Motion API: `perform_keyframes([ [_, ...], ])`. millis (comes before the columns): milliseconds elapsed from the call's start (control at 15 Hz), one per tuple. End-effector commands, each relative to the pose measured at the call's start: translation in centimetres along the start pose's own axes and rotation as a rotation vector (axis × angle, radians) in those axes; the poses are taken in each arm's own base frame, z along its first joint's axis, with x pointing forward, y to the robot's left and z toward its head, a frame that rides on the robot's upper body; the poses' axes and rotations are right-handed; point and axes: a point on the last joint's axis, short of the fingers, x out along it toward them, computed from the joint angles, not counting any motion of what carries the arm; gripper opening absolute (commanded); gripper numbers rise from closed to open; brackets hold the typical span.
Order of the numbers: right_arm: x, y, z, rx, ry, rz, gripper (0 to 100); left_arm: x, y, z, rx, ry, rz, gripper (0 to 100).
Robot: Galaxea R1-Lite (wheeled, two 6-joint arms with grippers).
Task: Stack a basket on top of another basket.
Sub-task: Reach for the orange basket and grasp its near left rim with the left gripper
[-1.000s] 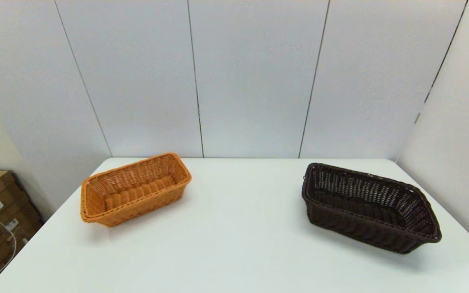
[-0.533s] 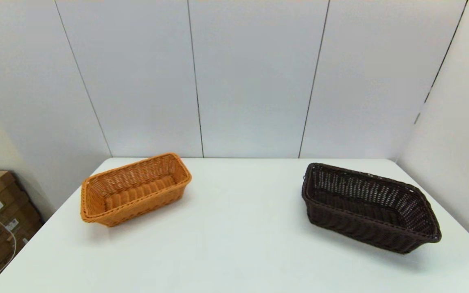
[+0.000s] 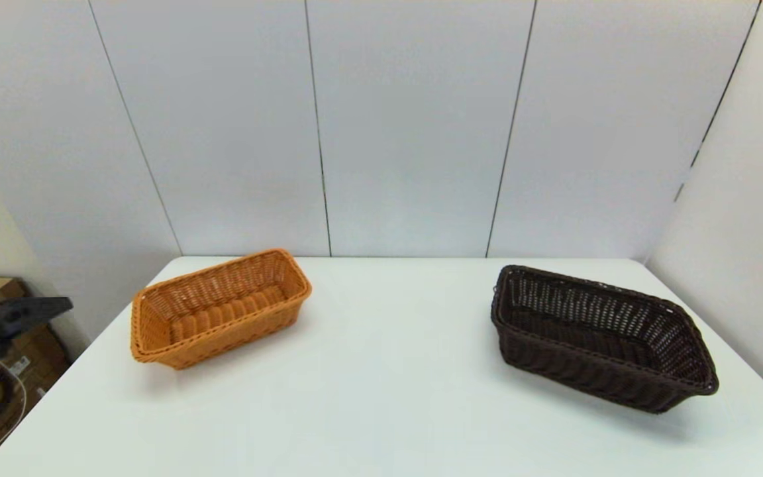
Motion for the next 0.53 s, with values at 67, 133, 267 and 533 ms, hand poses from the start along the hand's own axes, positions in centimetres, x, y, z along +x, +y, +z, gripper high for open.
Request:
perform_keyframes([
  [67,0.0,0.0,0.0,0.0,0.001,0.001,100,8.3,-1.7,1.0,-0.137,0.195,0.148,100],
  [133,0.0,0.0,0.0,0.0,0.002,0.001,100,9.1,-1.7,1.1,-0.139,0.209,0.167,100],
  [267,0.0,0.0,0.0,0.0,0.001,-0.001,100,11.0,-1.0,1.8,-0.161,0.223,0.224,100],
  [533,0.0,0.0,0.0,-0.001,0.003,-0.001,100,14.7,0.2,2.6,-0.194,0.264,0.308,100],
])
